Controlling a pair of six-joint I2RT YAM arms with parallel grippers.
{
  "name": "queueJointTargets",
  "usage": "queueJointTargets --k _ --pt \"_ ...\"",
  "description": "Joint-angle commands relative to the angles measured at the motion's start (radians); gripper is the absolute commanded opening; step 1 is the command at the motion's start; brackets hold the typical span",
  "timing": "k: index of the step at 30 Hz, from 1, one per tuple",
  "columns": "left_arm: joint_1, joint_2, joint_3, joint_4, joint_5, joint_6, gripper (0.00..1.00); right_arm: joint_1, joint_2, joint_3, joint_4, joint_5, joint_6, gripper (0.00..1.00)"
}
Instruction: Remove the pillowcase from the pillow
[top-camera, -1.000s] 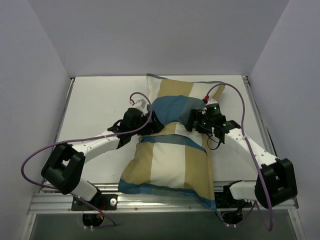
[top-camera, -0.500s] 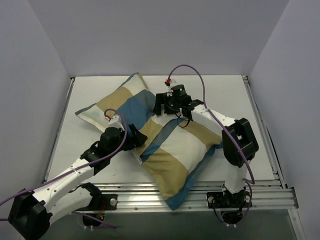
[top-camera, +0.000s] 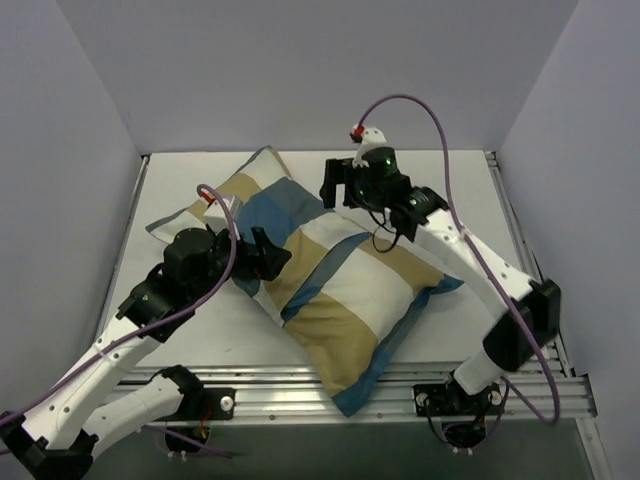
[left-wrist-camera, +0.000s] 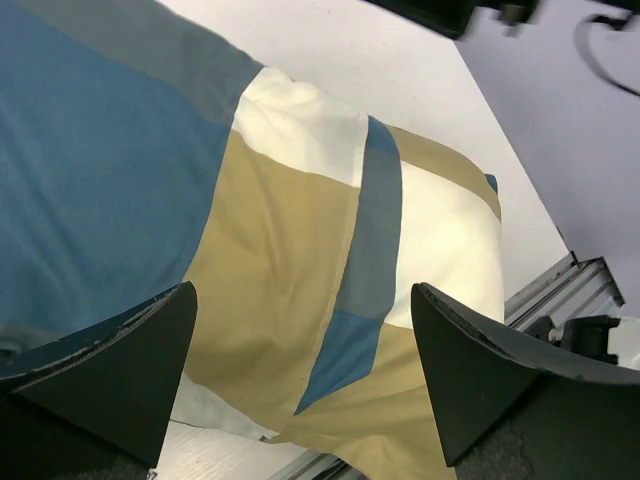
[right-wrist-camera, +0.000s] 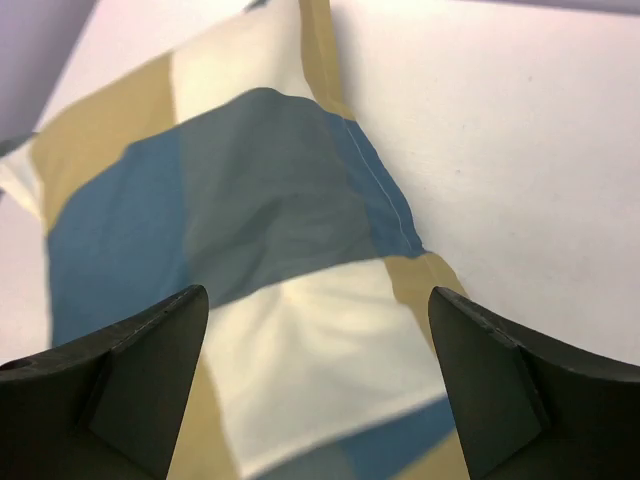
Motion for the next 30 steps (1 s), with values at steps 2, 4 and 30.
queueJointTargets --k 2,4,30 --pt "-0.015 0.060 0.083 -0.094 0.039 0.157 0.97 0.051 -0.273 -0.116 -0.107 0.164 0.032 0.87" --pt "-0.018 0.103 0.115 -0.093 0.025 0.190 0.97 0.063 -0.332 -0.203 -0.158 0.187 0.072 0.85" --pt "0.270 0.587 0.011 -0.082 -0.051 -0.091 0.95 -0.159 -0.271 -0.517 -0.071 -0.085 0.098 0.78"
